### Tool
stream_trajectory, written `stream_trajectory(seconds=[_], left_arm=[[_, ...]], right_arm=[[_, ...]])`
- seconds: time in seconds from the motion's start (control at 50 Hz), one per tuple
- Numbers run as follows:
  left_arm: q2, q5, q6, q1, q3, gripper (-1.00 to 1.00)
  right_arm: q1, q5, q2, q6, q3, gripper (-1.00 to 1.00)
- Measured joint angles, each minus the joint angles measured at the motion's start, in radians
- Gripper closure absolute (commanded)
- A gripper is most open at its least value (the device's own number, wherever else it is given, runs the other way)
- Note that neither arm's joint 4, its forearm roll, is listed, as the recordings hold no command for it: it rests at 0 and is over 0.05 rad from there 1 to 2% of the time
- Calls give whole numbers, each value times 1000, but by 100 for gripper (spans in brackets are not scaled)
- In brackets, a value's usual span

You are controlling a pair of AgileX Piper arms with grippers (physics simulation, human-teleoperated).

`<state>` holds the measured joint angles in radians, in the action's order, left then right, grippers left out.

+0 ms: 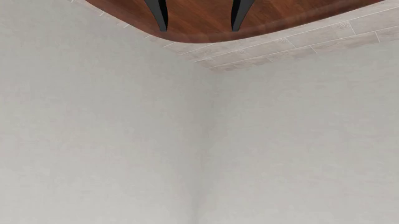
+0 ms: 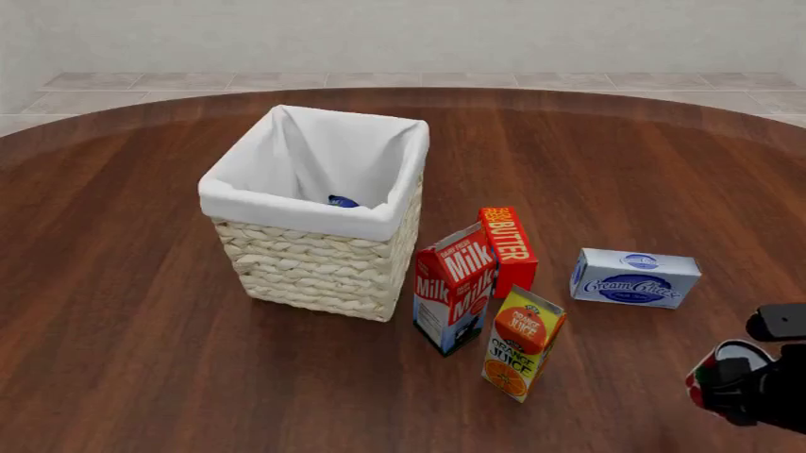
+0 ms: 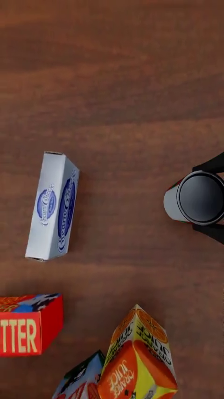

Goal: Pick up the alphabet soup and the tomato sauce, and put them in the basket.

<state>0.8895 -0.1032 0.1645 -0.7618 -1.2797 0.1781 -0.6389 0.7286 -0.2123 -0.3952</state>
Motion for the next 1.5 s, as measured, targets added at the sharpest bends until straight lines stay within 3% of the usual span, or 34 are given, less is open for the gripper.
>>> stream_trajectory(seconds=[0.72, 1.5], left_arm=[[0, 0, 0, 0, 0, -100], [0, 0, 0, 0, 0, -100]], right_arm=[[-106, -114, -41, 38, -158, 100], [-271, -131, 89, 23, -457, 100]])
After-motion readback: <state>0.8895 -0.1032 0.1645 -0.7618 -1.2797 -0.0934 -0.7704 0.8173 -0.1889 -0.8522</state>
